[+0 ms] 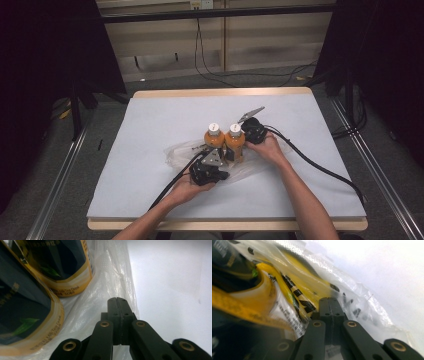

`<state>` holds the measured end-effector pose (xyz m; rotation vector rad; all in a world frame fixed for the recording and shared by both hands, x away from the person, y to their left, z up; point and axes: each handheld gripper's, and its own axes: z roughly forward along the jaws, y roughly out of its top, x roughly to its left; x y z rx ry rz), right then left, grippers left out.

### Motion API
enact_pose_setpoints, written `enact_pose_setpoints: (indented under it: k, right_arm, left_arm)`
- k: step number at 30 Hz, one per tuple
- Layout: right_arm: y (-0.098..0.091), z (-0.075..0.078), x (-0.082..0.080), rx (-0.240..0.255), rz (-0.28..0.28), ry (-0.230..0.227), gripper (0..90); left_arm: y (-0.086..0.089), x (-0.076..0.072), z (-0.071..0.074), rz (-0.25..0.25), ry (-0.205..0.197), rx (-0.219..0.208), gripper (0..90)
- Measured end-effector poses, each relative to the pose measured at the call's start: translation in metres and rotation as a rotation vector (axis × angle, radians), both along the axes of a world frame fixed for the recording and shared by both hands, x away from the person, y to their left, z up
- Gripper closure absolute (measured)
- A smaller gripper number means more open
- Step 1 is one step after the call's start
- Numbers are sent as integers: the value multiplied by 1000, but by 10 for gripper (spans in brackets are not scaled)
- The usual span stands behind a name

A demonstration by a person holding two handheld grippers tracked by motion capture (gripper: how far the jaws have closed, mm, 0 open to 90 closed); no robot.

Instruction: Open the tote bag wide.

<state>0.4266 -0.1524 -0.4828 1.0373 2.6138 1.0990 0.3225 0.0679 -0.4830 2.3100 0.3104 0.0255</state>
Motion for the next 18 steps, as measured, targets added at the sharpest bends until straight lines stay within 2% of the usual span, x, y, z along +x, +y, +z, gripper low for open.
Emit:
enact_pose_setpoints:
  k: [2, 3, 4, 8, 9, 14, 16, 18]
  right_arm:
    - [0, -1, 2, 11, -1, -2, 900]
    - [2, 0, 4, 0, -3, -8, 900]
    - [3, 0, 4, -15, -9, -11, 900]
    - [7, 0, 9, -22, -21, -21, 900]
    - [8, -1, 12, 0, -29, -18, 900]
    - [14, -2, 19, 3, -47, -19, 900]
    - [16, -2, 24, 2, -56, -23, 900]
    - [18, -2, 26, 3, -63, -23, 900]
  left_arm:
    - [1, -2, 0, -6, -3, 5, 900]
    - [2, -4, 2, -15, 3, 19, 900]
    - [2, -5, 1, -14, 10, 1, 900]
    - [2, -9, 1, -27, 1, 10, 900]
    - [2, -12, 4, -47, 3, 38, 900]
    - [1, -17, 3, -71, 5, 18, 900]
    - [2, -21, 2, -75, 16, -3, 900]
    - [3, -21, 2, -87, 31, 4, 900]
